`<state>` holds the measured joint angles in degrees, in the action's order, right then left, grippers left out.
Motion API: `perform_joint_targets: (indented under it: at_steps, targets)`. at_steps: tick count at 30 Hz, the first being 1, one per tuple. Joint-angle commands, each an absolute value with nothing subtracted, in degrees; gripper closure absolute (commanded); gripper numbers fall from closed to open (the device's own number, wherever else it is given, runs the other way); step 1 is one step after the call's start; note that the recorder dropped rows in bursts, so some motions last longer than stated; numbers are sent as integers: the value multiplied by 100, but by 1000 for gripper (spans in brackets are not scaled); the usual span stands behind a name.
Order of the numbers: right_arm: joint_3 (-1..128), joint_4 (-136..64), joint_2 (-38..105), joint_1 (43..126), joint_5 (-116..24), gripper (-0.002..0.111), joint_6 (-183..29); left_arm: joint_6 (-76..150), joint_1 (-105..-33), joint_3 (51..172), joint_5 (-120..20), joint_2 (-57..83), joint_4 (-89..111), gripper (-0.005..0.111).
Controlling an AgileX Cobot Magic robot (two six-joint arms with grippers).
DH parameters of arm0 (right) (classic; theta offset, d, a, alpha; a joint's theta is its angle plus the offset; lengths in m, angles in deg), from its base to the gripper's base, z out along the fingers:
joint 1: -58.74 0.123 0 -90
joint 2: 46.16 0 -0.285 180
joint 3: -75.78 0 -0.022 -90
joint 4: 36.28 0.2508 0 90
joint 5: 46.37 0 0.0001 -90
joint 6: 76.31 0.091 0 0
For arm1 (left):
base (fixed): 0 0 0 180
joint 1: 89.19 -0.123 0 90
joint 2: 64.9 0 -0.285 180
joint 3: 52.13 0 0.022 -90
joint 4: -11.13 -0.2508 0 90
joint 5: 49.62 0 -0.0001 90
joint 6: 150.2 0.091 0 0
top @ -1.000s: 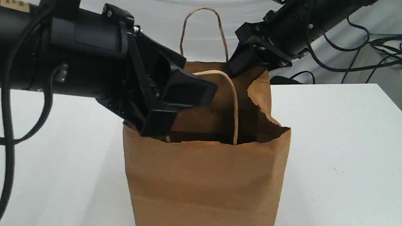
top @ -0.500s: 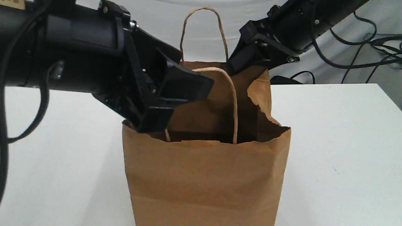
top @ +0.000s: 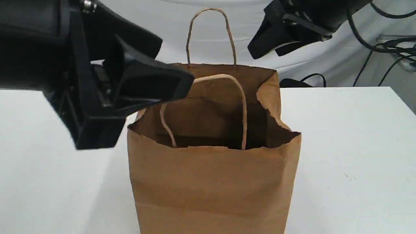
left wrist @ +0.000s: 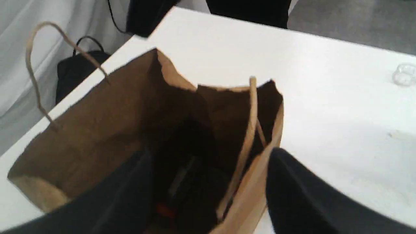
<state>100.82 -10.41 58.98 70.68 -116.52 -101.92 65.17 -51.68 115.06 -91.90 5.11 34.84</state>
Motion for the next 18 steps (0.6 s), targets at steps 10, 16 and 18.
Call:
perform_joint_targets:
  at_steps: [10,16,18]
  targets:
    - [9737,-1211,4384,7081,-11634,108,-10187,4350,-5129,11306,-9303,-1266,1234,107]
    - [7944,-982,3140,7081,-10059,108,-10606,2922,-5129,10172,-7525,-2632,98,107]
    - [6978,-850,2552,7081,-9232,108,-10776,2339,-5129,9674,-7233,-3055,-402,107]
